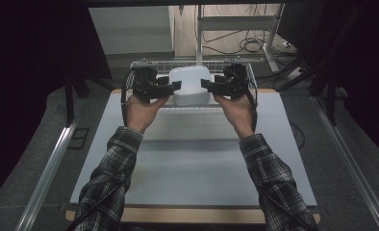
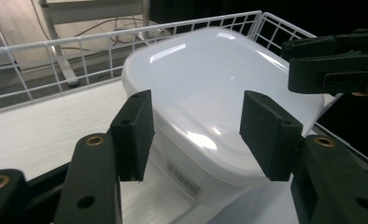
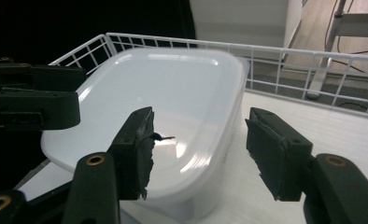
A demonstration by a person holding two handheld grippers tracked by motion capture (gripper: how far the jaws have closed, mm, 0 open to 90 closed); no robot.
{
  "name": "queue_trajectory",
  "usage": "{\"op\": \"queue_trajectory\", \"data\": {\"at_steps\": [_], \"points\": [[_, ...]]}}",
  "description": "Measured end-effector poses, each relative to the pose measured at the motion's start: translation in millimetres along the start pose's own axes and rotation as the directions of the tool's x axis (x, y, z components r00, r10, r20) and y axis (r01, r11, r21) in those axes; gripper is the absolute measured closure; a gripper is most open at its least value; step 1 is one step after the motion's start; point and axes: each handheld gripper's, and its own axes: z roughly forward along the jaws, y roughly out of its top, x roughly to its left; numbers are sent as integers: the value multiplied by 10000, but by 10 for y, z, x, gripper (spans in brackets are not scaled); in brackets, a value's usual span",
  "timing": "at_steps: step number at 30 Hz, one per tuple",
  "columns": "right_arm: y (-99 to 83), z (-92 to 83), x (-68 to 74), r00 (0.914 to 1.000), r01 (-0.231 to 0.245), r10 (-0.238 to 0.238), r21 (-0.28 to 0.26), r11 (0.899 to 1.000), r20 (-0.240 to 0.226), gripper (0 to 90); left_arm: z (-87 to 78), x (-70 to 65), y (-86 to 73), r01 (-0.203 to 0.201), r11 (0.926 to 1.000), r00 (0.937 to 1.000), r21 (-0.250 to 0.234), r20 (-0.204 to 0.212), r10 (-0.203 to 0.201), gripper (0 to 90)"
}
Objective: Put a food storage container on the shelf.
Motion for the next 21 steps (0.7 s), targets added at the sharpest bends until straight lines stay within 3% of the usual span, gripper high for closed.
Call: {"op": "queue_trajectory", "data": {"at_steps": [4,7,9,14,18,21], "points": [[22,18,-19,9999,127,-127,8,9999,35,409,3,-7,33,-133,9999,9999,-10,104,133,420],[13,-47,-12,9996,222,-224,-103,9997,-164,428,-108,-48,30,-42,9984,9990,-557,433,66,422],[-7,-139,-17,9981,178,-194,-283,9994,-579,470,-223,-115,-5,-175,9965,9984,-812,525,218,482],[-125,-363,-12,9950,251,-299,-504,9984,-953,653,-383,-244,-232,-592,9937,9946,-952,790,668,710],[-260,-396,-13,9926,454,-487,-321,9985,-1113,811,-254,-231,-440,-381,9979,9884,-518,1450,453,853],[-323,-347,-19,9904,485,-501,-151,9987,-1290,861,-114,-215,-493,-285,9992,9897,-263,1396,319,863]]}}
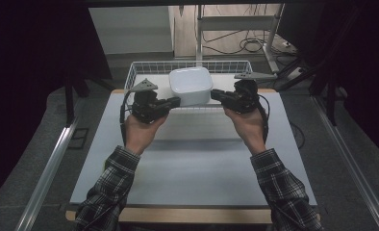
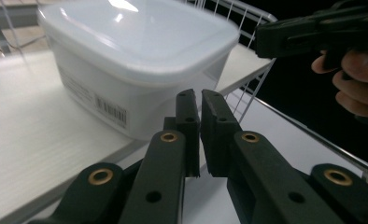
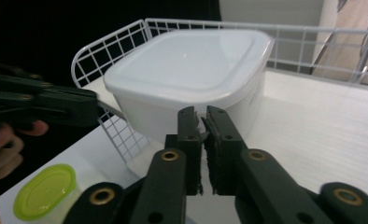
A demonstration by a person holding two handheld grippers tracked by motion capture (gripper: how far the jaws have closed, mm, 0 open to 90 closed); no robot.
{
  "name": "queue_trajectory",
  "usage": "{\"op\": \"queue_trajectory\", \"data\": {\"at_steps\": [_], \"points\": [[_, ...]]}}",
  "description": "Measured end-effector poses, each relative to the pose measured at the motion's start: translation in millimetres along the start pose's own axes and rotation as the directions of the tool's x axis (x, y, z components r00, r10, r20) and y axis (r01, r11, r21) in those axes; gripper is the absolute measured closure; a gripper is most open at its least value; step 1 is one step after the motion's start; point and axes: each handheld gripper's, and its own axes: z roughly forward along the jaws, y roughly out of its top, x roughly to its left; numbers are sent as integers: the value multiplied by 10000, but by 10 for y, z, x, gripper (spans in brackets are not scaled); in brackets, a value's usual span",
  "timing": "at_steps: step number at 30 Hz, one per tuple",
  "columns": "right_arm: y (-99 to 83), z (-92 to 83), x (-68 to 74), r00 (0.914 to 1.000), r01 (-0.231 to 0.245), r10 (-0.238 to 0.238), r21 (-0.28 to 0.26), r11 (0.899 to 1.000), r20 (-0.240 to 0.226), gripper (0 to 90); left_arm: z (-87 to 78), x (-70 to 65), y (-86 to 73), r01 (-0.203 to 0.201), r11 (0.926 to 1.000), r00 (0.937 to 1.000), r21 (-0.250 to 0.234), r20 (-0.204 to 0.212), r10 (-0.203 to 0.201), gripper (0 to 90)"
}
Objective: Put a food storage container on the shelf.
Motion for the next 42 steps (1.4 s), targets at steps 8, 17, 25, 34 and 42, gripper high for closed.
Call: {"op": "queue_trajectory", "data": {"at_steps": [8,17,25,34,42], "points": [[-59,151,0,10000,78,-77,256,9996,-56,863,122,53,38,-57,9998,9988,178,-484,66,862],[-82,232,1,9999,17,-13,377,9993,-106,859,193,171,82,204,9993,9974,303,-701,-182,856],[-156,140,6,9993,90,-79,291,9995,-356,769,114,-16,-55,-474,9970,9988,614,140,466,719],[-542,1,141,9960,834,-814,567,9949,-364,484,-47,-194,-454,-894,9917,9955,924,411,859,403],[-905,-98,240,9932,1109,-1068,959,9892,-472,332,-212,-243,-863,-753,9935,9970,855,227,736,300]]}}
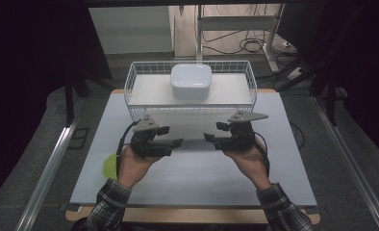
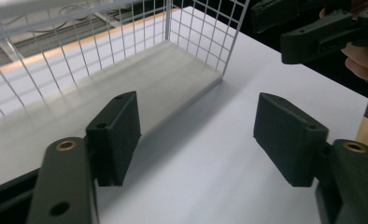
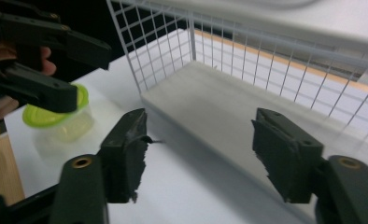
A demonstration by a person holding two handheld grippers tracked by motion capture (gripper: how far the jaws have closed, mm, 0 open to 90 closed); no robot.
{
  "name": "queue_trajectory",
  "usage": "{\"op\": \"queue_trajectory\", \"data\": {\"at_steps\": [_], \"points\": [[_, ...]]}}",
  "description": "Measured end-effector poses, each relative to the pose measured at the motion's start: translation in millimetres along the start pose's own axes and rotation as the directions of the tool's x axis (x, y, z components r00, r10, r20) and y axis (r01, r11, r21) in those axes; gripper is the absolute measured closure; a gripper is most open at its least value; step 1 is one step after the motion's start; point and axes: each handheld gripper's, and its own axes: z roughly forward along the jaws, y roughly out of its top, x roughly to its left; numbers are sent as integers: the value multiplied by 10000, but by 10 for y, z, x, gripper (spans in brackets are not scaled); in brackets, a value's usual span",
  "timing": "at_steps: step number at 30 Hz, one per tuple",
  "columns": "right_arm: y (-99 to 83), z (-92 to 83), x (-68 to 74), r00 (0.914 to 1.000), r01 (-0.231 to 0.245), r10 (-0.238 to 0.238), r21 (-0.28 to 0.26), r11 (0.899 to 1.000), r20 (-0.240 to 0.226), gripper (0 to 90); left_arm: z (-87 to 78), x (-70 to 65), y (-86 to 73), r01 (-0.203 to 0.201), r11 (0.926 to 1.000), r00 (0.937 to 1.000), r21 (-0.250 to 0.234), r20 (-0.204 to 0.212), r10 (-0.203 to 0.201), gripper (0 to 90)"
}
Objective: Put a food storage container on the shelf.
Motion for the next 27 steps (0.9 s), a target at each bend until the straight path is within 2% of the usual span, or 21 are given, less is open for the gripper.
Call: {"op": "queue_trajectory", "data": {"at_steps": [2,8,12,15,19,23,25,27], "points": [[-86,-21,24,10000,-4,4,64,10000,-4,305,-47,-14,-105,63,10000,10000,-48,43,-62,277],[-277,-59,65,9998,-80,81,56,10000,-163,218,-146,-67,-348,-98,9999,9999,-118,-128,97,234],[-406,-52,106,9999,116,-114,259,9996,-61,153,-198,-125,-489,-266,9996,9992,-125,-306,262,193],[-506,-49,131,9998,160,-157,339,9993,-91,113,-197,-174,-602,-322,9994,9976,-83,-622,317,112],[-665,-48,161,9998,191,-193,438,9989,34,70,-153,-233,-786,-511,9986,9958,157,-756,521,45],[-795,-63,182,9989,455,-460,551,9974,96,50,-106,-268,-957,-500,9986,9968,176,-622,510,41],[-878,-86,174,9996,271,-269,463,9986,-47,48,-86,-286,-1057,-451,9990,9977,55,-512,453,44],[-937,-99,170,9999,111,-107,413,9991,-101,47,-63,-311,-1119,-543,9983,9977,193,-395,551,46]]}}
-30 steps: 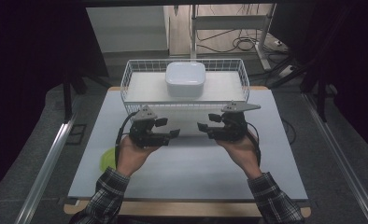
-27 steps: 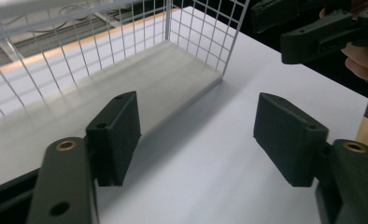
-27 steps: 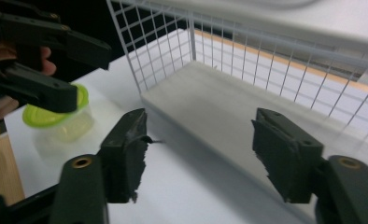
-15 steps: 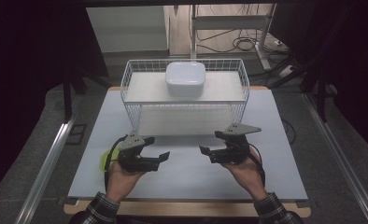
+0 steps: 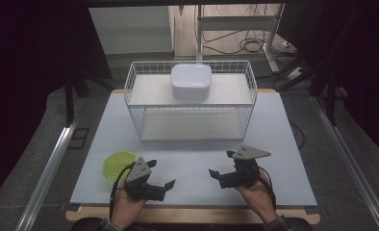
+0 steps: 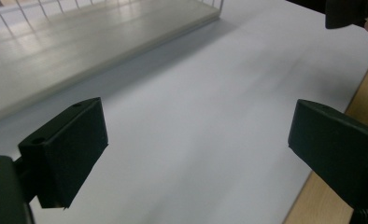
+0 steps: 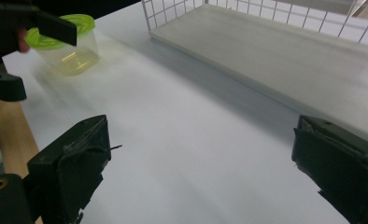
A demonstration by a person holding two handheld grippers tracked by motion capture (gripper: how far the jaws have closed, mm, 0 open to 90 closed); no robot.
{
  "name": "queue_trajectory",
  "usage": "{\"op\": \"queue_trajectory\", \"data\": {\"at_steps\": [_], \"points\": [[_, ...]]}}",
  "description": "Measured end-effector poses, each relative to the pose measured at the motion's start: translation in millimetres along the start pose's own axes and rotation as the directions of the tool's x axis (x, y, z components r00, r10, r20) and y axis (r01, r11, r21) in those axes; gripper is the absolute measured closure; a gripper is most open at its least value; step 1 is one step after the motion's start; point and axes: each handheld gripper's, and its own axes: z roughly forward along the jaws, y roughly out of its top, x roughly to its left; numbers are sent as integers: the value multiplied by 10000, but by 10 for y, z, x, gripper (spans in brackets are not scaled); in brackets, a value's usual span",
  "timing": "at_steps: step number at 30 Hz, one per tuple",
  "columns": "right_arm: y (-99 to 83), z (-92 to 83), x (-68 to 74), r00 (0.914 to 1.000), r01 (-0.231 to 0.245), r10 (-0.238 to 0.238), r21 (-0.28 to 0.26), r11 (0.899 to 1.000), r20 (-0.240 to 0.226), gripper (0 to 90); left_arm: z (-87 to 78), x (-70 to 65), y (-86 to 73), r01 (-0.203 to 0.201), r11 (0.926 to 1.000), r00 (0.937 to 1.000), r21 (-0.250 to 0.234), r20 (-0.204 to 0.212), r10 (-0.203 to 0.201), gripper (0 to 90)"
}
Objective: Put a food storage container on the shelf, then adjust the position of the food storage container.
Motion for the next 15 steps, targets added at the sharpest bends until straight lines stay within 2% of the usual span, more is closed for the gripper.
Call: {"op": "queue_trajectory", "data": {"at_steps": [4,5,8,11,15], "points": [[-152,-12,12,9998,-132,134,156,9998,-115,44,52,-65,-33,-626,9970,9978,466,-187,635,45],[-178,-12,16,9998,-110,113,215,9997,-136,44,62,-70,-31,-643,9965,9976,532,-206,654,45],[-200,-13,18,9999,-35,39,325,9995,-110,44,67,-55,-28,-513,9969,9983,598,-246,528,48],[-208,2,4,9999,106,-102,276,9996,-117,32,55,-21,-12,-160,9980,9997,611,-197,173,54],[-226,28,-16,9999,7,-2,336,9994,-153,32,30,37,12,341,9974,9994,637,-8,-341,88]]}}
